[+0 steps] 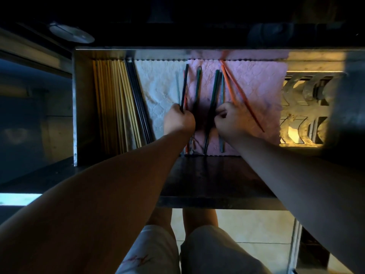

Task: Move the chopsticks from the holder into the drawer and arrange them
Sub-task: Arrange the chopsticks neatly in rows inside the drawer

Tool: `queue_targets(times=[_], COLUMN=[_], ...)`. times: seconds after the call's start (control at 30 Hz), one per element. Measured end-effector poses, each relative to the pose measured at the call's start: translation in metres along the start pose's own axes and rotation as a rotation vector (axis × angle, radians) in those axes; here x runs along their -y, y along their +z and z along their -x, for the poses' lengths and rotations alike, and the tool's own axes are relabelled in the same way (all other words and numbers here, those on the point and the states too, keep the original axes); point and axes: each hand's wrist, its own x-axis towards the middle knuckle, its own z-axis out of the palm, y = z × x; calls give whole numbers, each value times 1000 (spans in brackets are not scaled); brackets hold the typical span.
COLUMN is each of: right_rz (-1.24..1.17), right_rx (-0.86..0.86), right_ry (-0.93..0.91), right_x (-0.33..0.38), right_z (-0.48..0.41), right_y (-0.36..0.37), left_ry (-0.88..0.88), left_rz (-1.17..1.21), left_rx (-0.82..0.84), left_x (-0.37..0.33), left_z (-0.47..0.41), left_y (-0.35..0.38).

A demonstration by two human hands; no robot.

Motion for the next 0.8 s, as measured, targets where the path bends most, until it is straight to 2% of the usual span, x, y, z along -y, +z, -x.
queue_targets(times=[0.13, 0.33, 0.43, 0.57, 0.7, 0.8], right_rz=[6, 62, 104, 215, 329, 314], right_rx=[3, 33, -4, 26, 82, 140], right_ry=[22, 32, 30, -27, 62, 114], right_x=[-2, -7, -5, 2, 16, 23], right_z=[0, -1, -2, -6, -21, -29], right_y=[1, 2, 1, 2, 6, 7], left_ry=[31, -12, -13, 11, 40, 65], left_rz=[-19, -58, -19, 1, 11, -7], left_rx=[10, 100, 96, 59, 29, 45], left_x=[-9, -12, -14, -13, -8, -4], left_z=[1, -6, -5, 0, 3, 6], left_y=[10, 20, 19, 12, 3, -1])
